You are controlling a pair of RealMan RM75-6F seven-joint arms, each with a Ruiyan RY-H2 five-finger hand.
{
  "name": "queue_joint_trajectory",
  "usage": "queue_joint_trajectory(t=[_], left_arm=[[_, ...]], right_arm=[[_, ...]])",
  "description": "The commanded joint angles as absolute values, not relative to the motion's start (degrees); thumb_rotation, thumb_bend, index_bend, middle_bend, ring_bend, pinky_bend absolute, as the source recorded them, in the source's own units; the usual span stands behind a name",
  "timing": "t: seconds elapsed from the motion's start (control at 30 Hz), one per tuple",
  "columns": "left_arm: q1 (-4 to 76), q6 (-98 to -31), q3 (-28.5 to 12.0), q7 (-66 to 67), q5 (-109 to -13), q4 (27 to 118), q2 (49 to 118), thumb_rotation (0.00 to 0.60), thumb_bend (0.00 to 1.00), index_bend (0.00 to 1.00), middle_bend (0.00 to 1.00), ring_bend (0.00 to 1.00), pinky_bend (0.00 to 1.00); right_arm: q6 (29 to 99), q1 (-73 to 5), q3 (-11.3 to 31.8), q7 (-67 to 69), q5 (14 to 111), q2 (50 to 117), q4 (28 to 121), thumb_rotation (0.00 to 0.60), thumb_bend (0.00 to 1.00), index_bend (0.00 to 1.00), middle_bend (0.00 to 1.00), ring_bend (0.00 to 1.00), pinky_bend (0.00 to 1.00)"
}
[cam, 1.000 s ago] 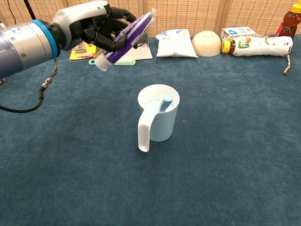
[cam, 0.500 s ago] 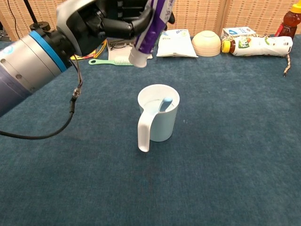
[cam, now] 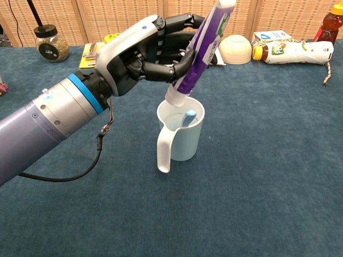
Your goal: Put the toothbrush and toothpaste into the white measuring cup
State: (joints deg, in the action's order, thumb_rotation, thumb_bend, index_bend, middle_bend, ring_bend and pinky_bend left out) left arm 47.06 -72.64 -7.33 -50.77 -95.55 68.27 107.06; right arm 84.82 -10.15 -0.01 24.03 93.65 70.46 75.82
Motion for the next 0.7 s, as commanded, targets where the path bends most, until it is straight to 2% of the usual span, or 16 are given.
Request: queue_joint_trajectory(t=[0.03,0.7], left_arm=[[47.62,-72.5,-7.2,-51.76,-95.16,65.26,109.15,0.6,0.58,0.59,0.46,0.36,0.44],[48.5,-73.88,-6.31,-53.9,-95.14,55.39,115.04,0.6,0.58,0.58,0.45,0.34,0.44]], right_arm=[[84.78,-10.17,-0.02,24.07,93.65,70.49,75.77,0.6,0.0,0.0,0.0,0.0,0.0],[84.25,-10.32,0.02,24.2,93.34,70.69,75.41,0.6,0.0,0.0,0.0,0.0,0.0]])
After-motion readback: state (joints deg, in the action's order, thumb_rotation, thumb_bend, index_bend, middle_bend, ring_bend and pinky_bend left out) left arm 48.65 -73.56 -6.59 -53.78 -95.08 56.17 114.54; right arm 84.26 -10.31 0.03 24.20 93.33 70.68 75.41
